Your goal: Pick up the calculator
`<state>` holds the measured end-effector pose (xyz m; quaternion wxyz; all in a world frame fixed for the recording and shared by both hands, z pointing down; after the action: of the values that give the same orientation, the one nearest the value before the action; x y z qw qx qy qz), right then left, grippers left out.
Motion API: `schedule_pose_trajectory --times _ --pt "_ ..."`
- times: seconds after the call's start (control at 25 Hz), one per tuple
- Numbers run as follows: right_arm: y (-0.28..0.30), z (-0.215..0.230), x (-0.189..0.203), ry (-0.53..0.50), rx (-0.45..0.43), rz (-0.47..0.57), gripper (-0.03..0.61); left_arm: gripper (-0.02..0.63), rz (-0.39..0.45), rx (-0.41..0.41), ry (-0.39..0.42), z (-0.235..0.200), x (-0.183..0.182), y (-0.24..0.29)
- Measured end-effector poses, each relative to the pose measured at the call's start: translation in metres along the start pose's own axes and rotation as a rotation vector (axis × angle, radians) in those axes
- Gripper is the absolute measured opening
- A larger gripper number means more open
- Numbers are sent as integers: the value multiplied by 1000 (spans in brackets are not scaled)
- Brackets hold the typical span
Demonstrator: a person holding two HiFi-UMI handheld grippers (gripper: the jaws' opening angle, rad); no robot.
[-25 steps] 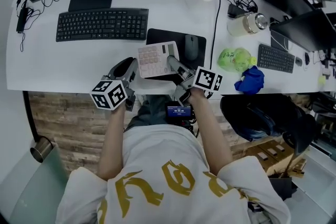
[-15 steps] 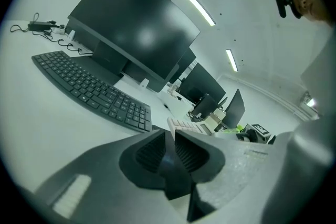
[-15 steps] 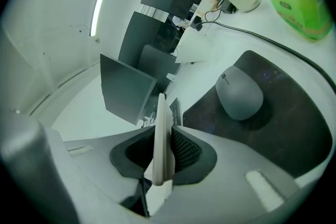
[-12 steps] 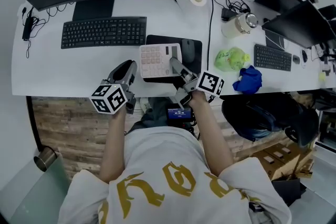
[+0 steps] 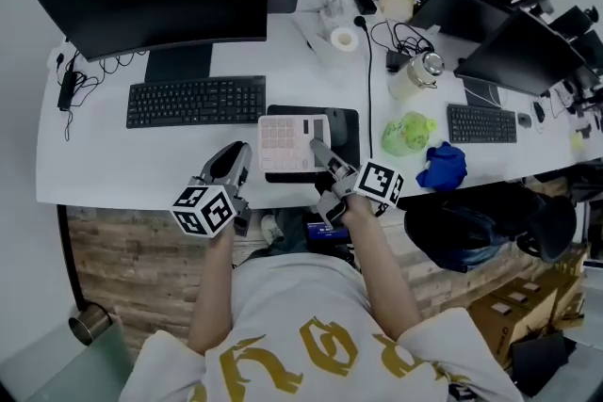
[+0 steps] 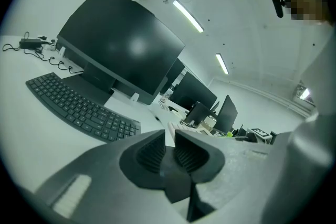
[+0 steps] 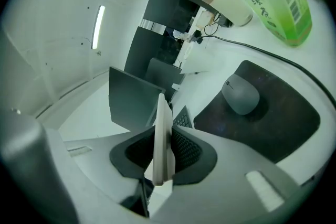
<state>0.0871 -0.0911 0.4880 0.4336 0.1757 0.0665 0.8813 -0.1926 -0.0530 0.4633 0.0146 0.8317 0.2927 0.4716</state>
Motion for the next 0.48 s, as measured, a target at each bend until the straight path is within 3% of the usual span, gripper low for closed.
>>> schedule_pose_trajectory --times 0.48 --pt "-15 -32 3 -15 -15 102 100 48 55 47 41 11 -22 -15"
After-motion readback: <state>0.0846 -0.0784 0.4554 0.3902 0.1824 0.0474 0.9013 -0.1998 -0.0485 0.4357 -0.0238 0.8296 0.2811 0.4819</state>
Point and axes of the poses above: the fingertips, and each gripper's own axes: y forward along the fingers, z to its right, x out of its underside, the point moved 10 cm from there along -y, backward along the fingers, and after that the axes turned 1 degree about -x, right-handed, at the moved point
